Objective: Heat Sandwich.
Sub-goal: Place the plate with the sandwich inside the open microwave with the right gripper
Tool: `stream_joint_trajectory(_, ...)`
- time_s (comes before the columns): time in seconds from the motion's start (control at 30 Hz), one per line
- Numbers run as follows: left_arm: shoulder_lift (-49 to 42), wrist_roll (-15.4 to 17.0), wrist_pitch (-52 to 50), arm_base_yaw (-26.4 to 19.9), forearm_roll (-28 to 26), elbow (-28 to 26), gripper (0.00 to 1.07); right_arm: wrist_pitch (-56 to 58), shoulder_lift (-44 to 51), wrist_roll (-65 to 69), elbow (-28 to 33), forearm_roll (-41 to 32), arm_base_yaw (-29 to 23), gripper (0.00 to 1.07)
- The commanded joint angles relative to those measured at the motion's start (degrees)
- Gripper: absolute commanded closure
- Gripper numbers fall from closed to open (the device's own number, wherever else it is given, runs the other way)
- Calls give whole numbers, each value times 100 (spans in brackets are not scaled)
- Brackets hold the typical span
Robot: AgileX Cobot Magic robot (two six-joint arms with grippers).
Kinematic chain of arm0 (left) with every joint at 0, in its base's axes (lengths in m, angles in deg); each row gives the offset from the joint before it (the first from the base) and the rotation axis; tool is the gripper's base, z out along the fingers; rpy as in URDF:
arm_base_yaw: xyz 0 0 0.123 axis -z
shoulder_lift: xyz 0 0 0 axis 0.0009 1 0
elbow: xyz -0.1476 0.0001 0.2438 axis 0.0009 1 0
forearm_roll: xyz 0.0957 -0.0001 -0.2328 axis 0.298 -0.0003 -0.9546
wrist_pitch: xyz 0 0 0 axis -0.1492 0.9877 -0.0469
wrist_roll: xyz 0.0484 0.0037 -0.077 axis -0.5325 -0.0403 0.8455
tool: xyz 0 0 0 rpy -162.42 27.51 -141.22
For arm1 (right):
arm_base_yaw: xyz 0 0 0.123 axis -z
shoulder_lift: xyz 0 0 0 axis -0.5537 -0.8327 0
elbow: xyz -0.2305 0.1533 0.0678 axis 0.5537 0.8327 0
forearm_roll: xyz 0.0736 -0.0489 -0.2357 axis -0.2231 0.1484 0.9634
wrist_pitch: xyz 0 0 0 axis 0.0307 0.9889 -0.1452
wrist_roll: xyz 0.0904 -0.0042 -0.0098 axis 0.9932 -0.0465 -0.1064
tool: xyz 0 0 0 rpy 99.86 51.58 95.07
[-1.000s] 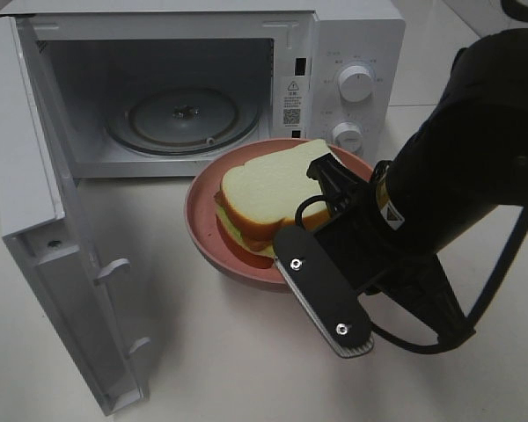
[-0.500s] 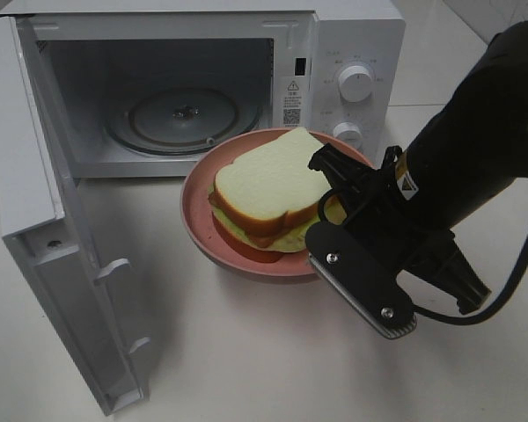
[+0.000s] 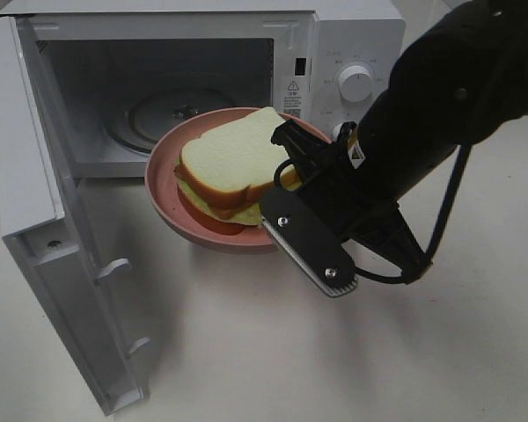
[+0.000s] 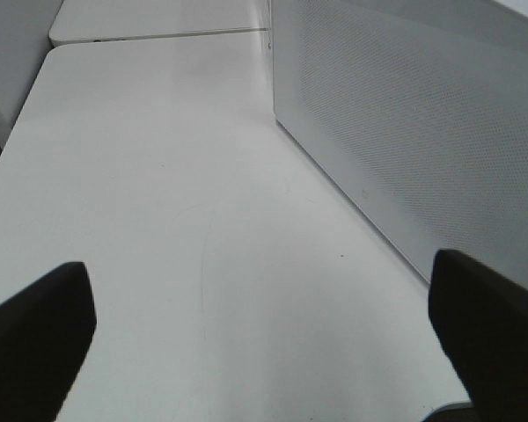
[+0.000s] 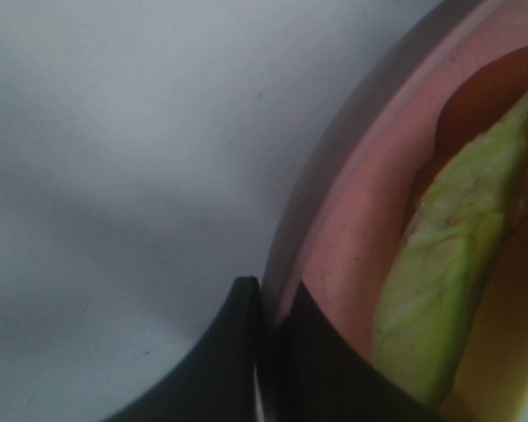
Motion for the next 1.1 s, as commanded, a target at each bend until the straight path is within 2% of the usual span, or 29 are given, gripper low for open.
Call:
stream_joint_trajectory(0.03, -149, 17, -23, 29, -40, 17, 9, -149, -160, -57, -281, -97, 34, 107)
stream_joint_trajectory(0.17, -149, 17, -23, 29, -40, 17, 9, -149, -390, -115, -567, -315, 34, 107)
stream_joint_trajectory(0.53, -149, 17, -23, 29, -40, 17, 9, 143, -1157, -143, -1490, -315, 34, 107)
stream_joint_trajectory(0.87, -149, 17, -23, 29, -40, 17, 9, 315, -1604, -6, -2057, -292, 34, 107)
stream_joint_trajectory(1.1, -149, 17, -23, 29, -40, 17, 9, 464, -2068, 206, -2756, -292, 34, 107)
